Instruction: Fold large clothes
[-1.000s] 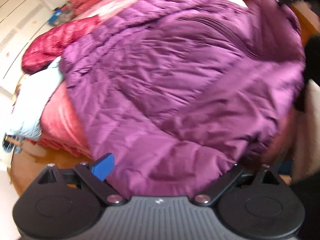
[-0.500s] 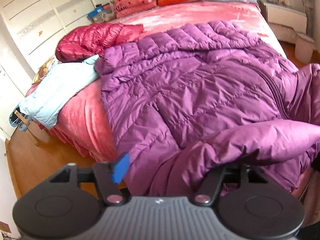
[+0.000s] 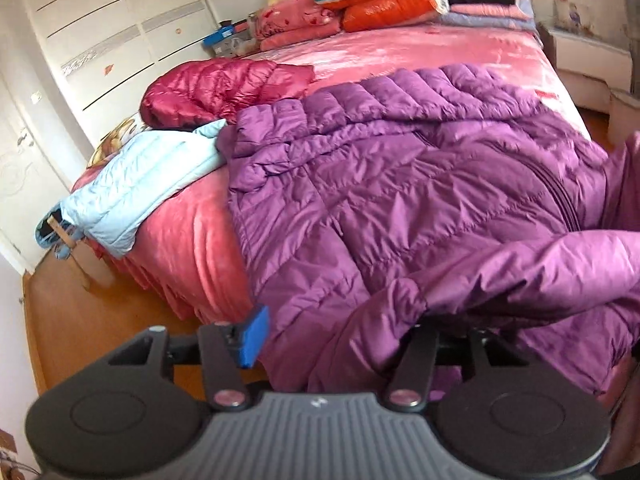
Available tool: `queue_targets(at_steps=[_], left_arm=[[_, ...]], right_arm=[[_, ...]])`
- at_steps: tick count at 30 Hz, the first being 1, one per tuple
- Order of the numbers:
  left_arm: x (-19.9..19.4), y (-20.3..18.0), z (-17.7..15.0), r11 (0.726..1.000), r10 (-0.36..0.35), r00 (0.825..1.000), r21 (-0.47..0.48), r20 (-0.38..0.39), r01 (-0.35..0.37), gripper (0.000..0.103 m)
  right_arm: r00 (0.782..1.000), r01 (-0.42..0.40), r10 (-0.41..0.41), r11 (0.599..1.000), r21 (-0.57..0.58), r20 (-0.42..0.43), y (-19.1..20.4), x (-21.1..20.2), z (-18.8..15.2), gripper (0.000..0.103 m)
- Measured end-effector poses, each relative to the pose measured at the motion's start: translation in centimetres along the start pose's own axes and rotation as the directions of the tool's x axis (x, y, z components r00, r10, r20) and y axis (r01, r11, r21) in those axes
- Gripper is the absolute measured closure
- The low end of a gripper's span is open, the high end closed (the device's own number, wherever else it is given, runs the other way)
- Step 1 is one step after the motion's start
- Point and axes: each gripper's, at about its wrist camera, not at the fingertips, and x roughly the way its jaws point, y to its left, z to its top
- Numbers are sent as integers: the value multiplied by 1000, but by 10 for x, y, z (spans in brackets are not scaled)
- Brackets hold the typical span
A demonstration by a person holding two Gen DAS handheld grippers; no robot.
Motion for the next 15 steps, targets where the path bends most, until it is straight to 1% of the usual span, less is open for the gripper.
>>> queue_targets(at_steps=[2,3,4,5,6,7,9,10,12,15], left_arm=[[4,1,1,1000,-6,1000,1,-13,6,45],[5,2,1,1000,-13,1000,-4,-17,13,49],[4,3,0,1000,-26,1000,-8,-16,26,57],[1,2,-2,999,-46,999,-9,-16,45,62],[-1,2,-2,998,-67,998,-7,-17,67,73],[-3,1,-2,997,-83,996,-3,-16,83,81],[-9,0,-2,994,-109,994,-3,-6,109,90],[-13,0,-2,993,-115,993,-9,1,115,90],[-22,3,-2,991,-129,991,-32,17,130,91],[-35,14,-2,983,-154,987,-89,47,158,92]], right_arm=[[1000,14,-14,1000,-7,-3,1,4,1,27],[1000,19,-19,1000,-9,0,2,4,1,27],[1000,22,-22,1000,-9,3,2,4,1,28],[1000,21,-21,1000,-6,5,1,3,1,30],[1000,14,-14,1000,-3,7,1,-2,1,39],[1000,10,-10,1000,-3,13,1,-8,1,50],[999,6,-6,1000,-8,33,3,-14,1,61],[999,8,-8,1000,-12,47,3,-16,1,67],[997,16,-14,1000,-15,80,3,-25,0,73],[990,25,-25,1000,-1,138,2,-42,-1,80]])
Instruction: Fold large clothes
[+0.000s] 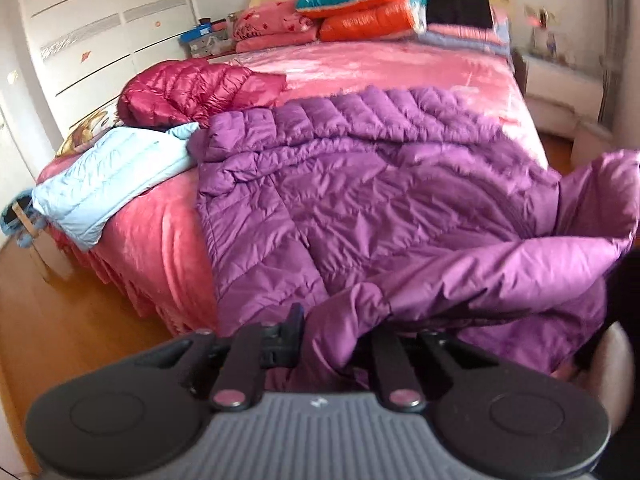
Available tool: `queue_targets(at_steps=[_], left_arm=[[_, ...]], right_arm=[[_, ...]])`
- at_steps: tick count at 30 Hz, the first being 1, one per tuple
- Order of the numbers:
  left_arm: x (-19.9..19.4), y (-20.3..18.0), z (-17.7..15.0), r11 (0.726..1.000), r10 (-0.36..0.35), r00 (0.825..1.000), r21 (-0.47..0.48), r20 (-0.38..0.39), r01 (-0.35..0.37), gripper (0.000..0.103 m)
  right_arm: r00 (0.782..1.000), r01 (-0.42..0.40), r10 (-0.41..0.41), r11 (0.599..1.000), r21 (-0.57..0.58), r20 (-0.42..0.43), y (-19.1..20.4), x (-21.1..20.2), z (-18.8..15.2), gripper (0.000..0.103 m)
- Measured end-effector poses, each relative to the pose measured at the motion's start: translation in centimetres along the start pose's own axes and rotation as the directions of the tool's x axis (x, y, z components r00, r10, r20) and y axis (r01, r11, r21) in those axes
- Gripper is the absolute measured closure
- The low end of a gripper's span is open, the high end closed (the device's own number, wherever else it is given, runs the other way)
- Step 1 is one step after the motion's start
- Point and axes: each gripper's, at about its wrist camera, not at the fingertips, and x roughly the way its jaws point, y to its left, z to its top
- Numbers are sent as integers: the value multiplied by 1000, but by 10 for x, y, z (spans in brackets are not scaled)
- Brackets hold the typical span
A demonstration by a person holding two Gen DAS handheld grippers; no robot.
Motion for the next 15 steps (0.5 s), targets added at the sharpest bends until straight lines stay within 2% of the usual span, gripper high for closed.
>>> queue_targets(at_steps=[6,11,15], left_arm=[[-39,11,12,999,5,995,-42,98,-1,92],[-75,20,28,999,35,980,-46,195,-26,92],[-91,30,33,998,57,973,-13,222,-56,92]], right_arm=[[988,35,-39,999,29,152,-3,-56,10,84],[954,41,-45,999,19,295,2,-105,33,85],[930,65,-46,997,-41,365,13,-137,48,85]])
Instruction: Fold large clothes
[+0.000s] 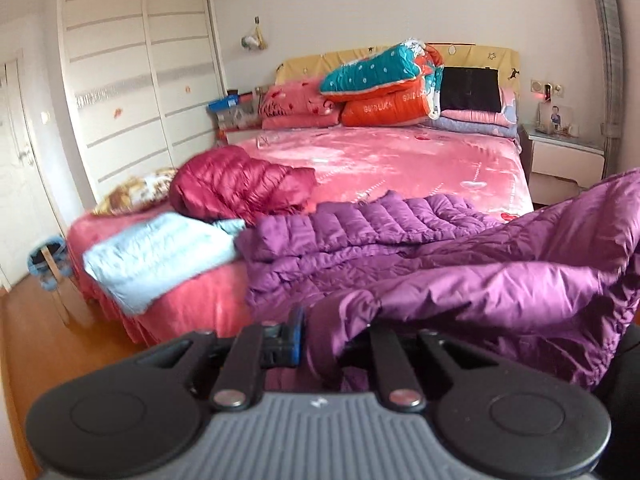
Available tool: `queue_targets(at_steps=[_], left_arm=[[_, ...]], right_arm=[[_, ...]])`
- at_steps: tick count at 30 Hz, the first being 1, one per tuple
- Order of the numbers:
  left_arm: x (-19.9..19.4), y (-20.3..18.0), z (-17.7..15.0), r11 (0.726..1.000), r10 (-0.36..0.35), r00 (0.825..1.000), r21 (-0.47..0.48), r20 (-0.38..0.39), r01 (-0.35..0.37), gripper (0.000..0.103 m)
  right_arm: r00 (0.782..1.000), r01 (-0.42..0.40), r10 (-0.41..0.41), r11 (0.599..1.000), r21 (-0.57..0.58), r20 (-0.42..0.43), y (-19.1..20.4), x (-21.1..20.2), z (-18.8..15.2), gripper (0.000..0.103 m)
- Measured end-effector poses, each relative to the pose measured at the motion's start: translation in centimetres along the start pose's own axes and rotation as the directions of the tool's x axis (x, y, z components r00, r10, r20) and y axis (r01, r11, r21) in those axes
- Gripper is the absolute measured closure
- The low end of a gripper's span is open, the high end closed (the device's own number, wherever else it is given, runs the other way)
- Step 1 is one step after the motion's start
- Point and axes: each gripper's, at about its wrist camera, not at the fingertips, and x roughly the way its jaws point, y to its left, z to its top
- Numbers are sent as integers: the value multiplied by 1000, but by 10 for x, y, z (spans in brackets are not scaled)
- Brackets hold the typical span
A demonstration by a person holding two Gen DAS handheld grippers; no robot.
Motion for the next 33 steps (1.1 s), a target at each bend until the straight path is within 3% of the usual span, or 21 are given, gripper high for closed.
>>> queue_targets(at_steps=[4,9,11,12,13,16,18,19,23,26,27,28,31,33], left_arm=[[19,7,-17,1000,6,997,31,-79,-4,84],[56,-7,-58,996,10,980,89,-198,7,71],[62,-11,-68,995,5,973,97,-230,18,68],[64,-14,-74,993,11,969,114,-245,17,63],[65,-16,-78,991,22,967,132,-252,12,59],[64,-13,-83,994,37,966,113,-257,-8,50],[66,-8,-84,994,56,963,102,-265,-30,37],[67,-8,-85,994,67,961,104,-269,-40,32],[70,-4,-88,995,66,952,86,-297,-42,30],[74,1,-89,998,50,946,55,-322,-34,31],[74,3,-89,999,40,944,41,-328,-28,35],[75,5,-89,1000,20,942,20,-334,-14,45],[75,14,-88,994,-75,934,-97,-349,43,66],[76,21,-87,985,-114,932,-162,-344,61,75]], right_arm=[[1000,21,-22,996,-82,-14,5,-7,2,85],[986,41,-74,976,-216,-146,8,12,-28,78],[974,34,-87,969,-247,-208,9,23,-41,62],[966,24,-86,968,-248,-242,8,28,-47,43],[959,17,-85,969,-245,-271,7,32,-51,30],[938,7,-74,981,-196,-338,-4,44,-61,9],[919,-12,-29,995,-101,-394,-17,52,-66,5],[910,-23,2,999,-46,-414,-24,56,-69,4],[878,-56,122,987,154,-464,-45,70,-88,4],[870,-67,191,959,274,-456,-54,77,-99,11],[869,-69,199,955,288,-453,-55,80,-101,18],[869,-70,202,954,291,-452,-52,77,-102,32],[872,-86,214,953,292,-440,-50,80,-100,56],[877,-97,222,951,294,-427,-49,68,-102,65]])
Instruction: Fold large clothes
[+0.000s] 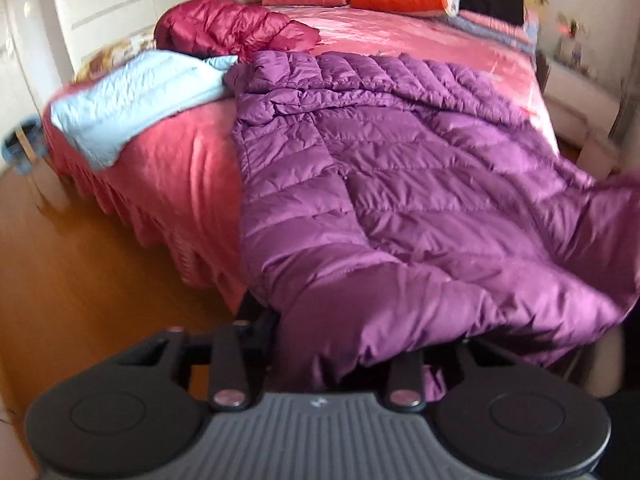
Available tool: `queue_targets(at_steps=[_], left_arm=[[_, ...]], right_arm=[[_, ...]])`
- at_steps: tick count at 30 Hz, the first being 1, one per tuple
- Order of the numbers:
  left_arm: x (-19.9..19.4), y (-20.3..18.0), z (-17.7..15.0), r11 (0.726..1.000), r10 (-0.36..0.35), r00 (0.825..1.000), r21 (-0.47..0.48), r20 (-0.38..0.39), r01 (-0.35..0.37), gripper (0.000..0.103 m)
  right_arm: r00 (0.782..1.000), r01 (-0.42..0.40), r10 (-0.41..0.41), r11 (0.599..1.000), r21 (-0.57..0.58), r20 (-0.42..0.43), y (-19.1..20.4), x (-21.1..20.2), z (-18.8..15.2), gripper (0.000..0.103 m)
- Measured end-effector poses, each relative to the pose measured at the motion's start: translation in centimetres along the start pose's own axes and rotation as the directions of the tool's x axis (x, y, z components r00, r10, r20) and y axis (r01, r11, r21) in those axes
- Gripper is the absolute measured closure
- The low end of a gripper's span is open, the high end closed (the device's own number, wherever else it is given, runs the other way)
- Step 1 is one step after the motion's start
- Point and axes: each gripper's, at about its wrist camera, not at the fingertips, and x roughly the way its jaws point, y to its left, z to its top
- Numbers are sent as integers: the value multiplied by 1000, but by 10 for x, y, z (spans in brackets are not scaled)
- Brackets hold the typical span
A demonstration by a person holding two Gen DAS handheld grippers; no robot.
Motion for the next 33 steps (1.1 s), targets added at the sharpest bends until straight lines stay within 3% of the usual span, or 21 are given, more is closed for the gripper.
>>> queue_targets(at_steps=[4,11,16,24,33], left_arm=[[-5,18,8,986,-76,997,-148,29,79,88],[-22,39,39,936,-147,975,-295,164,191,90],[-23,52,68,898,-169,956,-362,240,250,90],[-9,70,132,868,-164,932,-402,324,293,90],[46,88,230,883,-99,932,-401,347,244,90]], right_arm=[[997,-73,69,993,91,45,-4,-11,5,75],[980,-182,147,940,289,137,-20,-15,32,84],[969,-200,138,925,322,203,-16,-15,54,85],[950,-218,120,916,338,288,-9,6,107,85],[931,-213,76,906,365,357,-3,65,173,85]])
